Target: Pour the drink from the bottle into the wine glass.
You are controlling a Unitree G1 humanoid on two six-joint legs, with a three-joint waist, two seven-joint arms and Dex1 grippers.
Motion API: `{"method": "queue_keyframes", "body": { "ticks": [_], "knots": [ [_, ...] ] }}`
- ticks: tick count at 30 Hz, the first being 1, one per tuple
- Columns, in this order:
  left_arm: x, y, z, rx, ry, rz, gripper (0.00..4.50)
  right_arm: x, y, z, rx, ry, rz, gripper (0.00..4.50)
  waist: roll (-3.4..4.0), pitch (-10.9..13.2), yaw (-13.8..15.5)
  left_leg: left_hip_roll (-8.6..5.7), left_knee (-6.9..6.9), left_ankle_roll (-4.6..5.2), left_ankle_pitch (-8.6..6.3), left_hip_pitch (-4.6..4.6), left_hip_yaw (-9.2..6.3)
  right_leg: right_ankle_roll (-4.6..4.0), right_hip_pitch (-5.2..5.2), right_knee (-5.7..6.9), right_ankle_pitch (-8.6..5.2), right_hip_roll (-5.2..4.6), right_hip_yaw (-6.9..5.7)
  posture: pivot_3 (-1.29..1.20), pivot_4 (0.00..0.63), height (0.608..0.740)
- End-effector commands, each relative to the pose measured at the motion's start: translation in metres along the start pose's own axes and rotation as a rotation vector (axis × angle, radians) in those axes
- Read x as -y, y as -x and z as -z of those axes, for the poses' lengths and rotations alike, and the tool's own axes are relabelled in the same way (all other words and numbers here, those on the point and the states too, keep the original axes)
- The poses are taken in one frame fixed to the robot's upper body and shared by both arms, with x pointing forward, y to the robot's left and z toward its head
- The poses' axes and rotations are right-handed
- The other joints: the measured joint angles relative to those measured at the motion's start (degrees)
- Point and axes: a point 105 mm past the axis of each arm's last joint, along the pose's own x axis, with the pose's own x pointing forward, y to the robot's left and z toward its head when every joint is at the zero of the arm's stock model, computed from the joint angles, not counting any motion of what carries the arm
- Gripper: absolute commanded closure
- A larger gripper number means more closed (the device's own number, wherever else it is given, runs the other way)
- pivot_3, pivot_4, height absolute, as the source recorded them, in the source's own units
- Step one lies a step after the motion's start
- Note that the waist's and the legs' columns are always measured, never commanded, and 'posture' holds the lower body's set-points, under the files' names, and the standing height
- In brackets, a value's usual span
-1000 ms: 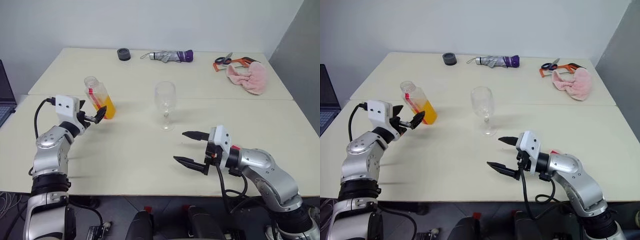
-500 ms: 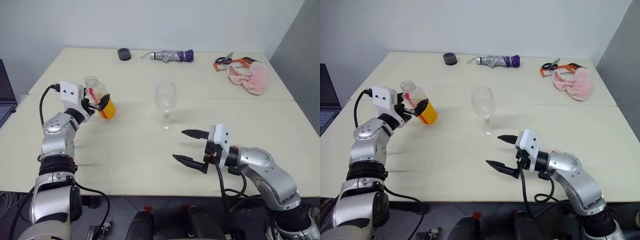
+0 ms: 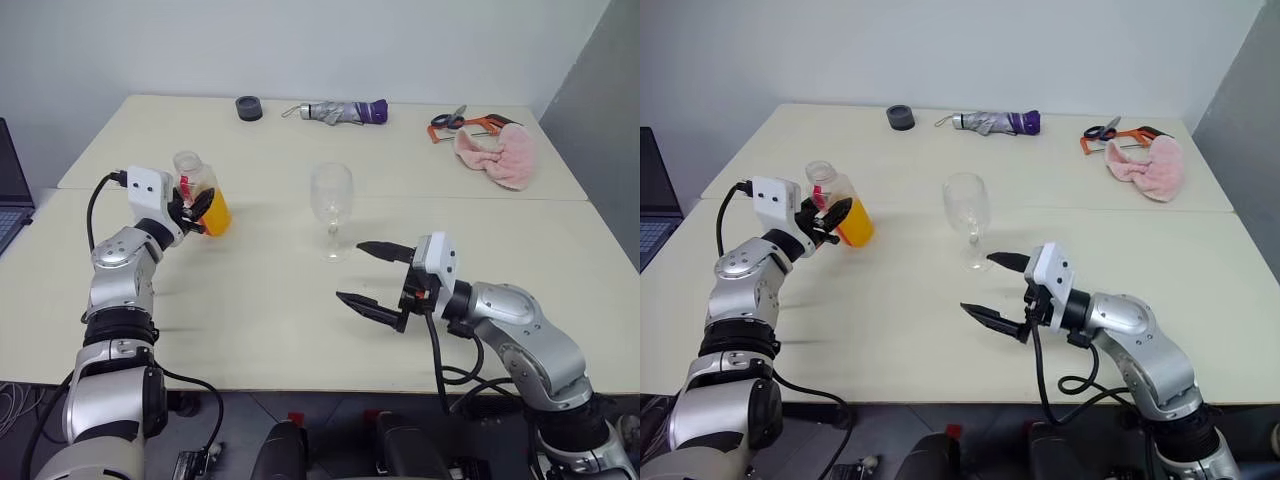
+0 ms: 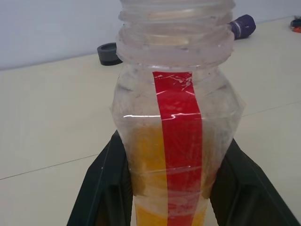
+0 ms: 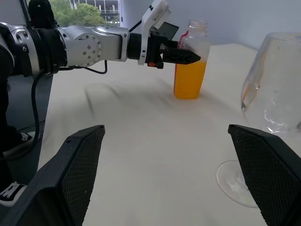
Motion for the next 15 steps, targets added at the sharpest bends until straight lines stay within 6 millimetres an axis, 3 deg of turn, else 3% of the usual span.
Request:
{"method": "queue_keyframes", "body": {
  "ticks": [1, 9, 15],
  "knots": [
    [0.022, -0.011, -0.041, 0.111, -0.152, 0.085, 2.81, 0.004, 0.002, -0.019, 0.065, 0.040, 0.028, 0.00, 0.00, 0.0, 0.1, 0.00, 0.00, 0.00, 0.00, -0.01, -0.01, 0.00, 0.00, 0.00, 0.00, 0.00, 0.00, 0.00, 0.150, 0.740],
    [0.070, -0.024, -0.084, 0.223, -0.394, 0.230, 2.81, 0.011, 0.002, -0.027, 0.094, 0.037, 0.095, 0.00, 0.00, 0.0, 0.2, -0.01, 0.04, 0.00, 0.00, -0.09, -0.04, 0.00, -0.02, -0.02, 0.00, -0.04, -0.02, 0.00, 0.150, 0.740],
    [0.099, -0.033, -0.114, 0.335, -0.573, 0.298, 2.81, 0.032, 0.012, -0.028, 0.111, 0.073, 0.249, 0.00, 0.00, 0.0, 0.3, -0.06, 0.04, 0.00, 0.00, -0.09, -0.02, 0.00, -0.03, -0.01, 0.00, 0.00, 0.00, 0.00, 0.150, 0.740]
  ]
}}
